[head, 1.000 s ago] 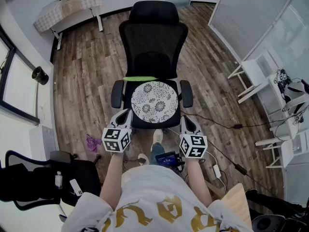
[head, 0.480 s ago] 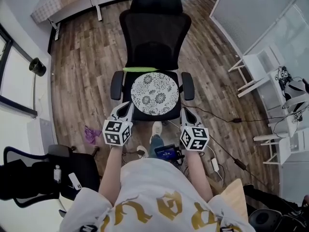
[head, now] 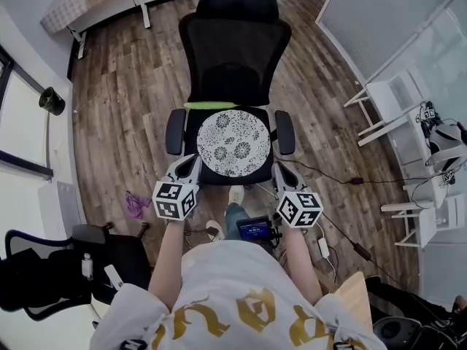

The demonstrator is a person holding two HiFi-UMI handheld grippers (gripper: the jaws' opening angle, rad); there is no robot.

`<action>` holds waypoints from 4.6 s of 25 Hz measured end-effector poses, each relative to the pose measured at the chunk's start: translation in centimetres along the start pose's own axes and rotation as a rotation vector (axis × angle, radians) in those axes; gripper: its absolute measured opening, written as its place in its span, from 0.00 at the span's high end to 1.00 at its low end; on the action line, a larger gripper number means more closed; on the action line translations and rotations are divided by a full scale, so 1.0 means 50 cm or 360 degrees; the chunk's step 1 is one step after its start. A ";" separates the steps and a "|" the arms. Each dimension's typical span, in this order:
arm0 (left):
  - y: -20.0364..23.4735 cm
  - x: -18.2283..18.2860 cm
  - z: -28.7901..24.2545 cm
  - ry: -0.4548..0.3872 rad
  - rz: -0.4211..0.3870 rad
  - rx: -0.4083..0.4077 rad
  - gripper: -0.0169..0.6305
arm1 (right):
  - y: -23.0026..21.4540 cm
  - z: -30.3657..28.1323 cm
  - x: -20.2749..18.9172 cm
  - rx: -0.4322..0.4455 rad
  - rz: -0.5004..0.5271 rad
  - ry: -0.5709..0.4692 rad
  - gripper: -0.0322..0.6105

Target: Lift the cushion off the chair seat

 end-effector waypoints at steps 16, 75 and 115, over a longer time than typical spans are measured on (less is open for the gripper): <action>0.093 0.065 -0.314 0.0195 0.0046 0.0039 0.96 | -0.190 -0.287 0.047 -0.0104 0.0275 0.0262 0.93; 0.325 -0.255 -0.725 0.0985 0.0054 0.0072 0.95 | -0.412 -0.538 -0.304 -0.0410 -0.0123 0.0987 0.93; 0.455 -0.647 -0.825 0.1432 -0.0248 0.0390 0.65 | -0.653 -0.620 -0.603 -0.1022 -0.0097 0.1068 0.54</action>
Point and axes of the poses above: the fingertips, and each gripper's own axes: z backward along the fingers, y to its left, x out of its top, the point moved 2 cm from there along z, backward along the fingers, and after that the axes turned 5 degrees about x, right-handed, at the moved point
